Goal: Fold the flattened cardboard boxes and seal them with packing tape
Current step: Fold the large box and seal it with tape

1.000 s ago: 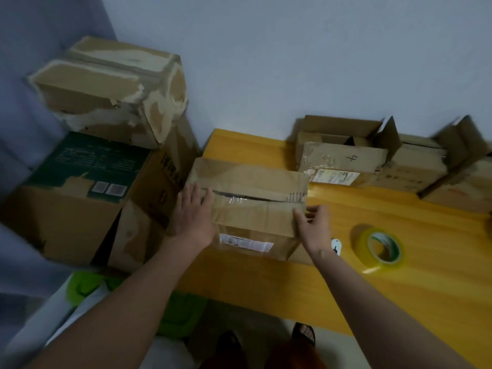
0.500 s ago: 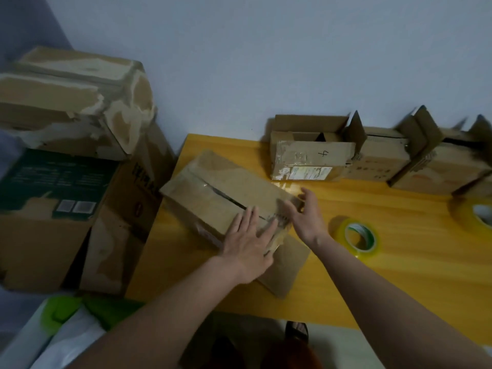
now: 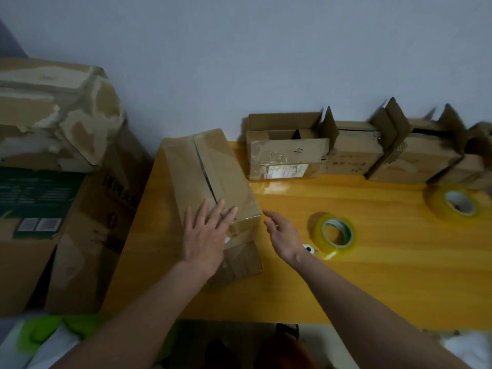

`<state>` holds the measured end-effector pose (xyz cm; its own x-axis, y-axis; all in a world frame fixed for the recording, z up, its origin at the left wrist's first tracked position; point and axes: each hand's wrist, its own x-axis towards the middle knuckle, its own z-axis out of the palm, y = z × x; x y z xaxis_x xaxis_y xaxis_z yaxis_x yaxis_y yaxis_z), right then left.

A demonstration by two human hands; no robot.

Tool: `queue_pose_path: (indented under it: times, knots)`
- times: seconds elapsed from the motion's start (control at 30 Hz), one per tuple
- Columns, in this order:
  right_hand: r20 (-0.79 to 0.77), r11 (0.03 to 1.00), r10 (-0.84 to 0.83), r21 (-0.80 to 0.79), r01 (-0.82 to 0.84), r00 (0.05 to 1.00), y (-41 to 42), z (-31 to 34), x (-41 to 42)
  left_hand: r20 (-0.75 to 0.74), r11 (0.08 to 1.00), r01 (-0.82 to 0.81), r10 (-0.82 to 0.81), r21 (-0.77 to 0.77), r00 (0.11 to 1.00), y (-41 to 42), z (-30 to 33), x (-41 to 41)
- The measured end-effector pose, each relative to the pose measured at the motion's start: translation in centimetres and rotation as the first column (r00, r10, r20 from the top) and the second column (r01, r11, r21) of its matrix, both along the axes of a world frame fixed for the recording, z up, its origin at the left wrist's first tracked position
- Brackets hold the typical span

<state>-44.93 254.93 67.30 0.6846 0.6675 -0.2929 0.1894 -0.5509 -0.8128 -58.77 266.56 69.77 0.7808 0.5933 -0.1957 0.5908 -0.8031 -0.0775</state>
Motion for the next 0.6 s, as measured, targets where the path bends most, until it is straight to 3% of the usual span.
queue_pose_path:
  times: [0.03, 0.1, 0.17, 0.2, 0.27, 0.47, 0.6]
  knots:
    - [0.027, 0.998, 0.009, -0.07, -0.007, 1.0, -0.9, -0.4, 0.6, 0.005, 1.0, -0.017, 0.017, -0.016, 1.0, -0.4, 0.3, 0.4]
    - [0.046, 0.986, 0.008, -0.165, -0.001, 0.999, -2.8, -1.0, 1.9, 0.199, 0.998, 0.048, -0.041, -0.032, 0.979, -2.4, 0.6, 1.8]
    - [0.057, 0.972, 0.019, -0.234, -0.005, 0.998, -4.5, -1.6, 3.6, 0.385, 0.96, 0.25, -0.186, -0.124, 0.904, -4.7, 0.6, 3.5]
    - [0.06, 0.965, 0.03, -0.263, -0.014, 0.998, -5.4, -1.9, 4.7, 0.4, 0.912, 0.342, -0.234, -0.226, 0.886, -5.8, 0.4, 4.4]
    - [0.072, 0.943, 0.073, -0.328, -0.046, 0.995, -7.3, -2.4, 6.9, 0.273, 0.824, 0.372, -0.275, -0.428, 0.922, -7.6, -0.2, 6.1]
    - [0.201, 0.833, 0.29, -0.535, -0.144, 0.936, -11.8, -4.9, 13.1, -0.041, 0.841, 0.007, -0.035, -0.54, 0.999, -9.2, -3.1, 10.1]
    - [0.201, 0.706, 0.483, -0.665, -0.244, 0.852, -12.4, -6.9, 14.4, -0.035, 0.747, -0.153, 0.172, -0.647, 0.985, -10.3, -2.6, 12.0]
